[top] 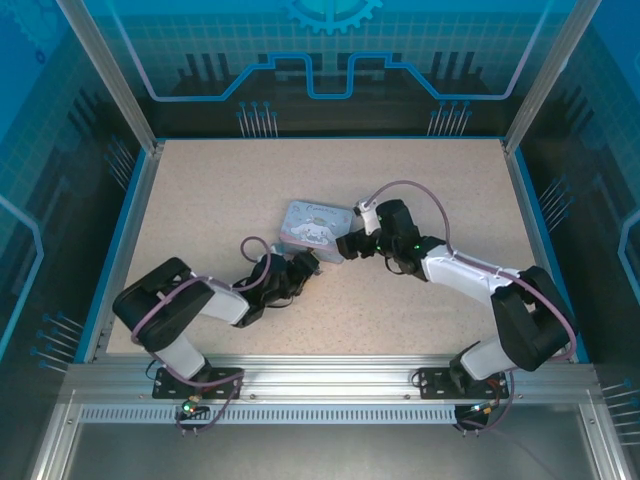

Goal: Unlock a padlock with a key

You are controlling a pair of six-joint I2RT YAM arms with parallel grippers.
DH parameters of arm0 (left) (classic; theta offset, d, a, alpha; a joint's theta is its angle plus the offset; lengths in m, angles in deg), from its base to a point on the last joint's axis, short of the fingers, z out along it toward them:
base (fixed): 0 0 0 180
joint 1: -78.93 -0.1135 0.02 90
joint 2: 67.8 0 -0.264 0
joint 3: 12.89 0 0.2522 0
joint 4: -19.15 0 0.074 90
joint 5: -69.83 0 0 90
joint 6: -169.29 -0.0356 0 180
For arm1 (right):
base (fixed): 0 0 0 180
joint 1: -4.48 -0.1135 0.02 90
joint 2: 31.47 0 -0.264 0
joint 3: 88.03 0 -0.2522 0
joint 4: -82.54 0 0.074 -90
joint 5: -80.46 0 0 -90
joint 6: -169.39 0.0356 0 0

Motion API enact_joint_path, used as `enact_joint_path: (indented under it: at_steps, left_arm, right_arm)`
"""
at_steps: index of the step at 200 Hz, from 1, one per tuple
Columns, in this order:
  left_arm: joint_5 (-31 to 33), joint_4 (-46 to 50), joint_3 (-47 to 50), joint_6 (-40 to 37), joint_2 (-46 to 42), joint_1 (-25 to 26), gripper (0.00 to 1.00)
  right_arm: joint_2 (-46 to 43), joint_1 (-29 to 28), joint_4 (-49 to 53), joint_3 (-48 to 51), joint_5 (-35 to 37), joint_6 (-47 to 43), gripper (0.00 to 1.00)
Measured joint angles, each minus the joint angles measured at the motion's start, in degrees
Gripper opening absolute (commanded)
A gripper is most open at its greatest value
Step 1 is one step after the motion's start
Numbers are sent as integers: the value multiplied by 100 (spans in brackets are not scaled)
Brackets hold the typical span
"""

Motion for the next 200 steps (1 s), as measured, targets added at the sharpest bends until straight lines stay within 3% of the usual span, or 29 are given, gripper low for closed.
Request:
enact_joint_path:
  at_steps: [27,57,79,99,133,200]
  left_arm:
    - [98,787,205,-74,-813,0,82]
    - [295,2509,140,-455,-2273,-142,92]
    - [245,3650,-188,-920,-3270,-872,94]
    - [55,4306,-614,-1438,-3620,-1770,97]
    - [-575,4638,-1425,-2208,-2861,-2638,98]
    - [-1849,4363,-2922,-2942,-162,-2736,96]
  right_arm:
    - [35,162,424,-164,-111,396,93]
    - [103,254,629,-385,-431,765,98]
    - [214,385,632,-450,-741,1038,100]
    - [389,557,627,-474,-1073,1340,100]
    - [726,710,636,-599,-1456,1720,100]
    - [1449,710,732,-1231,-1762,2013,100]
